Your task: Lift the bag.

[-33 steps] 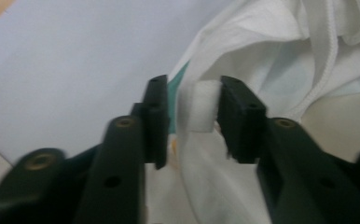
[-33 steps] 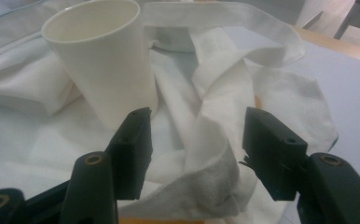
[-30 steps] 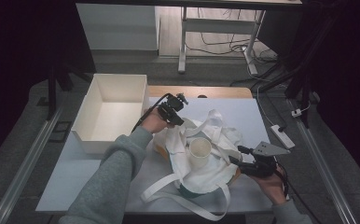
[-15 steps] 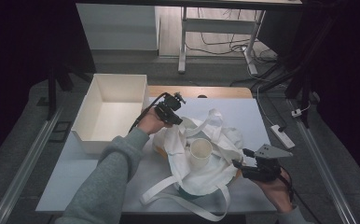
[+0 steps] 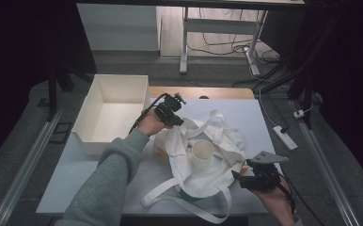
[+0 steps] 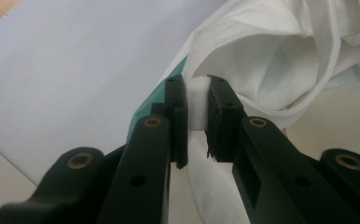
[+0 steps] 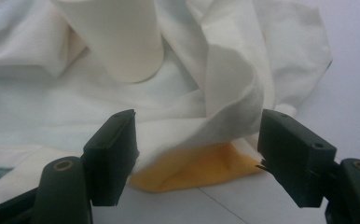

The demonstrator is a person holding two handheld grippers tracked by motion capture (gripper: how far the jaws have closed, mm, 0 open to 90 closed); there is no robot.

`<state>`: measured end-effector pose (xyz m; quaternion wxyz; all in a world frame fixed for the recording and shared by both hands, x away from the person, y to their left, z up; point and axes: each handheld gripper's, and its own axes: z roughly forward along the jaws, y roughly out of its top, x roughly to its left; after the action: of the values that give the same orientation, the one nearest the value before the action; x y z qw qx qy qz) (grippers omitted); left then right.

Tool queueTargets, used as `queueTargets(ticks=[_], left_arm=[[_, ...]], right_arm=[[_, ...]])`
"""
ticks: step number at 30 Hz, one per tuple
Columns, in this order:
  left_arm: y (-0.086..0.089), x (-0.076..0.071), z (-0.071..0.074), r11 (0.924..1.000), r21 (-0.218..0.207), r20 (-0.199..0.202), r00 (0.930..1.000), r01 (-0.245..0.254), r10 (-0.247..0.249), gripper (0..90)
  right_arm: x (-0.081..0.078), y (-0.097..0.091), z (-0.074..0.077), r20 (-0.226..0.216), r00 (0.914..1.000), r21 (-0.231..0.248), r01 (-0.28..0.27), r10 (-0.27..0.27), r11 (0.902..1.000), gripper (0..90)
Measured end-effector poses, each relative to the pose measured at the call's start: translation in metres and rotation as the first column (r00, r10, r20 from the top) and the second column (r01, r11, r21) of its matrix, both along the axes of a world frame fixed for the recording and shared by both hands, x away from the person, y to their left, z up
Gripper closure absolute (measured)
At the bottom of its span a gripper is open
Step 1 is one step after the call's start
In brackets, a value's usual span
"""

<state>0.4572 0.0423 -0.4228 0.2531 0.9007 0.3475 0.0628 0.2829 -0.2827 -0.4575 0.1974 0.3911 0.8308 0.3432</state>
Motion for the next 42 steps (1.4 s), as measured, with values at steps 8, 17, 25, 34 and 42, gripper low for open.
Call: queueTargets(ticks=[8, 17, 25, 34, 42], left_arm=[[0.002, -0.006, 0.004, 0.9999, -0.003, 0.016, 0.9998, 0.012, -0.012, 79.6], [0.024, -0.019, 0.023, 0.9976, -0.068, 0.036, 0.9993, 0.011, -0.008, 80.1], [0.055, -0.033, 0.045, 0.9841, -0.176, 0.073, 0.9973, 0.021, -0.008, 80.2], [0.084, -0.048, 0.07, 0.9556, -0.293, 0.136, 0.9907, 0.034, 0.006, 80.4], [0.098, -0.059, 0.092, 0.9369, -0.348, 0.214, 0.9756, 0.032, 0.046, 81.0]], right_arm=[[0.013, 0.001, -0.012, -0.044, 0.9979, -0.11, 0.043, -0.048, 0.993, 71.2], [0.017, -0.024, 0.035, 0.014, 0.9987, 0.083, 0.048, -0.05, 0.9954, 85.8], [0.034, -0.037, 0.079, 0.105, 0.9919, 0.211, 0.047, -0.071, 0.9764, 86.6], [0.042, -0.035, 0.109, 0.216, 0.9729, 0.315, 0.01, -0.082, 0.9492, 86.8], [0.036, -0.027, 0.129, 0.328, 0.9404, 0.364, -0.037, -0.091, 0.9308, 87.3]])
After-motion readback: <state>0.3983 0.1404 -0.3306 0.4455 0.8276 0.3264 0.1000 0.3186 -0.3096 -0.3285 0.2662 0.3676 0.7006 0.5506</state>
